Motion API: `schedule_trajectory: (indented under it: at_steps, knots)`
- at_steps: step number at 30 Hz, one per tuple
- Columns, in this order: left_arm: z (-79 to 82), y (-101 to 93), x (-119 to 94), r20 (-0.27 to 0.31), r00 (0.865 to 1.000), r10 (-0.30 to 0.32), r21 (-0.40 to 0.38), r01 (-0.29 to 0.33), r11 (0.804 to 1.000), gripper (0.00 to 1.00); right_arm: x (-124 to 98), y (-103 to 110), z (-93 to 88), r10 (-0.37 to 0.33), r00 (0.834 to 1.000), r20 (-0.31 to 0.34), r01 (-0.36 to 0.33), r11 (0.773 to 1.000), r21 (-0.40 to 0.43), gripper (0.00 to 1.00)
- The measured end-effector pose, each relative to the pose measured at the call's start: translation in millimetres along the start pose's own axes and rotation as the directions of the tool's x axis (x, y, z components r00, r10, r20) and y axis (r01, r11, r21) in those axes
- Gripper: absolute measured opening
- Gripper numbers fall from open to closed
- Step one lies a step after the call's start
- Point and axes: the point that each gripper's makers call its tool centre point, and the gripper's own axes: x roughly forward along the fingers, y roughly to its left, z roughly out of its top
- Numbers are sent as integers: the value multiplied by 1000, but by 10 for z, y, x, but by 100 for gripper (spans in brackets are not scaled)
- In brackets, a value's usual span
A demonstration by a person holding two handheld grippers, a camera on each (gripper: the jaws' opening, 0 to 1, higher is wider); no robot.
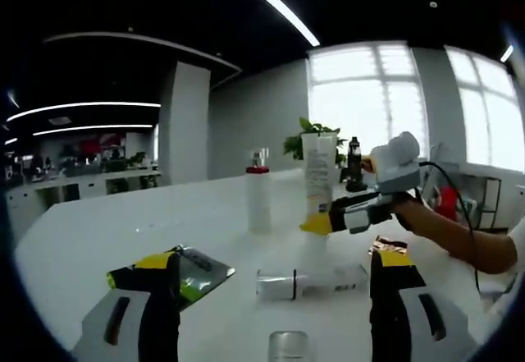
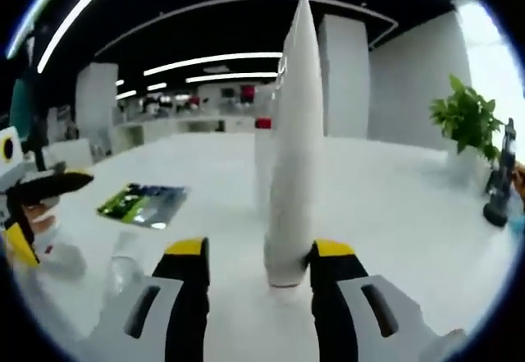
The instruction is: Arrange the skincare products in the storage area until every visible bottle or jar stands upright without overlapping.
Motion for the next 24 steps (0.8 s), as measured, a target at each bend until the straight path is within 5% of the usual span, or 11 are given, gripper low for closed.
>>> schedule_trajectory:
  at_steps: [1, 4, 10, 19, 24]
  knots:
    - [-1, -4, -2, 0, 1000, -1, 0, 1, 1000, 100, 22, 8, -15, -2, 1000, -5, 2, 998, 59, 59]
    - [-2, -13, -13, 2, 1000, 0, -1, 0, 1000, 100, 39, 6, -48, -4, 1000, -30, 5, 999, 35, 64]
    - [-4, -20, -36, 5, 1000, 3, -8, -3, 1000, 100, -78, 234, -30, 107, 994, -13, -105, 987, 124, 79]
    - [12, 40, -10, 5, 1000, 2, -10, -2, 1000, 100, -98, 272, -70, 91, 995, -34, -86, 988, 129, 70]
    - [13, 51, -13, 5, 1000, 3, -10, -3, 1000, 100, -152, 409, -84, 145, 989, -39, -140, 984, 110, 72]
